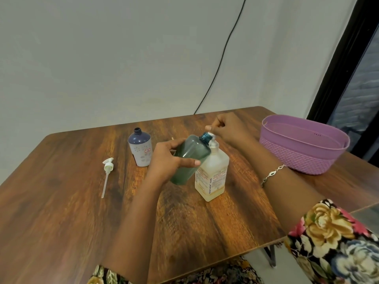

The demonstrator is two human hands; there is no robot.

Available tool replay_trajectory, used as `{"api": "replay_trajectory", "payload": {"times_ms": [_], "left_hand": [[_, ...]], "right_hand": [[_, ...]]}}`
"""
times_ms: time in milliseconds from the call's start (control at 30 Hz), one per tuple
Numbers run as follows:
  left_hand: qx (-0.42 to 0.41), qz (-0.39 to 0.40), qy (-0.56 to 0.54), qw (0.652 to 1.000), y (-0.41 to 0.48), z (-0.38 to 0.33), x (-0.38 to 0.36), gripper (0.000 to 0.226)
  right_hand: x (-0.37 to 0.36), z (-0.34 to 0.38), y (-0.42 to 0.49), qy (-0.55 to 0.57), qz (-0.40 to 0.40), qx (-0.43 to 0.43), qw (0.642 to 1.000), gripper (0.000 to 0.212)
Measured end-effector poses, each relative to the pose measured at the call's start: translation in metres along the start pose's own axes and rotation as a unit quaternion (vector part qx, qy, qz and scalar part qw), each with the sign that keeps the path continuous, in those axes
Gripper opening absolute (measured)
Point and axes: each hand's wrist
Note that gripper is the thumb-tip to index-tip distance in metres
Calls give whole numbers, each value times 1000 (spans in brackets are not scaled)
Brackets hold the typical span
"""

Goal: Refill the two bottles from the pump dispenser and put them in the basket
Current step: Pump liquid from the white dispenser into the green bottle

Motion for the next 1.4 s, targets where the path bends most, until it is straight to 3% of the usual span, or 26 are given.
{"api": "replay_trajectory", "payload": {"times_ms": [533,667,900,1167,1300,1400], "left_hand": [[-2,8,10,1000,1,1,2,71],[7,13,16,1000,1,5,1,72],[-10,6,11,1000,2,-6,3,67],[4,13,15,1000,2,6,-1,72],[-1,8,5,1000,1,1,1,71],[-10,4,13,1000,3,-5,4,70]], "right_hand": [[-1,-3,3,8,11,-6,1000,22],[-4,-9,5,-44,26,7,999,28],[10,5,8,-19,37,-3,999,22],[0,-5,7,17,56,-23,998,28],[1,0,5,8,26,-19,999,25],[13,8,7,0,59,-18,998,22]]}}
Point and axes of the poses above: each hand's wrist, its own y-axis towards the middle knuckle, its own x-axis out of the back of the hand, z = x × y, and after that the axes turned 5 degrees about -y, right-handed
